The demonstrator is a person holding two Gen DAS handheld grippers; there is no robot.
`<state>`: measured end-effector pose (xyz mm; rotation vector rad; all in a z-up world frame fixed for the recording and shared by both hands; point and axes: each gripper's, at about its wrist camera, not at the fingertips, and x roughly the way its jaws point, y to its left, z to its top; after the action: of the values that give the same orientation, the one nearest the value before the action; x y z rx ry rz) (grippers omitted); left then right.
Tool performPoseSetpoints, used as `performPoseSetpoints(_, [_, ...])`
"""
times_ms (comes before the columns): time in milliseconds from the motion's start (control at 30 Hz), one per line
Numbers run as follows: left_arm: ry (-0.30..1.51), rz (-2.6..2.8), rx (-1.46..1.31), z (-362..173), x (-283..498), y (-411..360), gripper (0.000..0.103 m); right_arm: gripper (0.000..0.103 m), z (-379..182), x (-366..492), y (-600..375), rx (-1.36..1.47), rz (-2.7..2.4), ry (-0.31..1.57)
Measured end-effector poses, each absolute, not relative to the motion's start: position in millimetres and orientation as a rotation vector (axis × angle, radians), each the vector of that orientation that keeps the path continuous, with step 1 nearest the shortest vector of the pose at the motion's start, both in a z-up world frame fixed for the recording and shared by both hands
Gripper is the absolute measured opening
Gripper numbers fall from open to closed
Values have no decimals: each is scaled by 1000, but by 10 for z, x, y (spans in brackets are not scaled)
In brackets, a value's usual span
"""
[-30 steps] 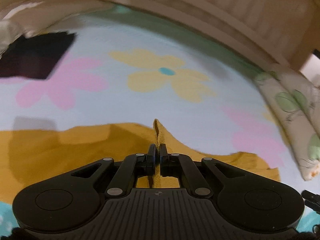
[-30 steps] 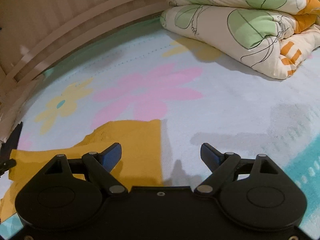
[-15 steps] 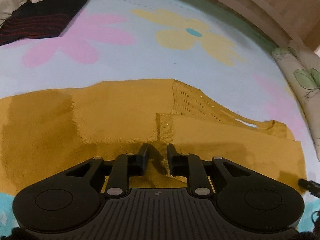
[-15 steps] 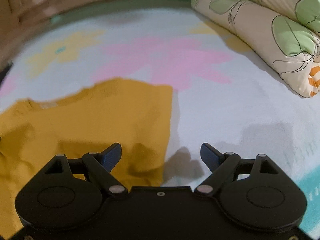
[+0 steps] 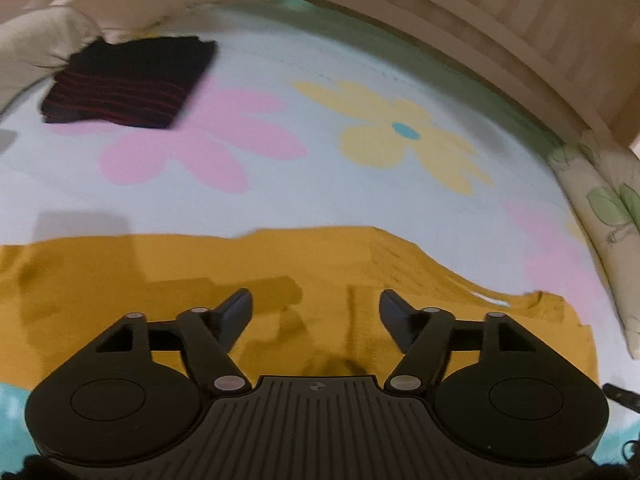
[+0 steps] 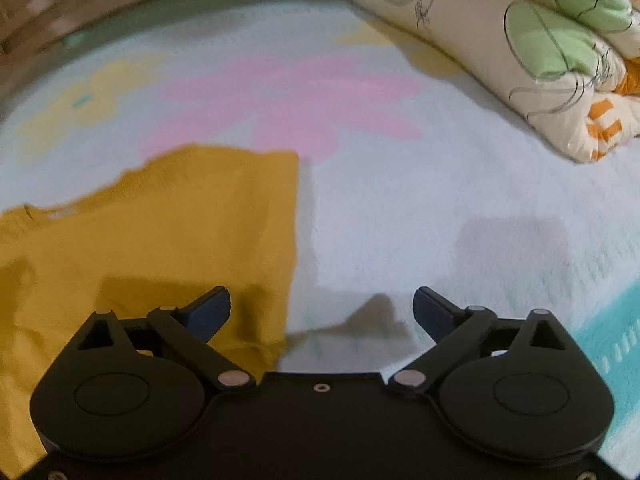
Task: Fold small clothes
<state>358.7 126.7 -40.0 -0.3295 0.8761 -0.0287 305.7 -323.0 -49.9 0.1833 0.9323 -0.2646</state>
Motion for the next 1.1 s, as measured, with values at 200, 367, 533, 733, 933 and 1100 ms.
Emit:
performPoseSetpoints(200, [874, 59, -410, -349, 3418, 1713, 75, 99, -187, 3036, -2900, 190, -153, 848])
performPoseSetpoints(367, [855, 144, -416, -294, 3200, 2230, 79, 99, -21, 3025, -2531, 174, -36, 807])
performPoseSetpoints(533, [826, 250, -451, -264, 2911, 2834, 80, 100, 84, 3008, -2158, 172, 92, 768])
performPoseSetpoints(733, [813, 382, -577, -379, 2541, 3567, 84, 103, 168, 3033, -1776, 134, 192, 740])
performPoseSetpoints(933, [813, 445, -644, -510, 2364, 3977, 85, 103, 153, 3056, -1548, 91, 239, 746])
performPoseSetpoints(1100, [806, 435, -725, -652, 2317, 4122, 85, 103, 108, 3092, -1433, 87, 251, 764])
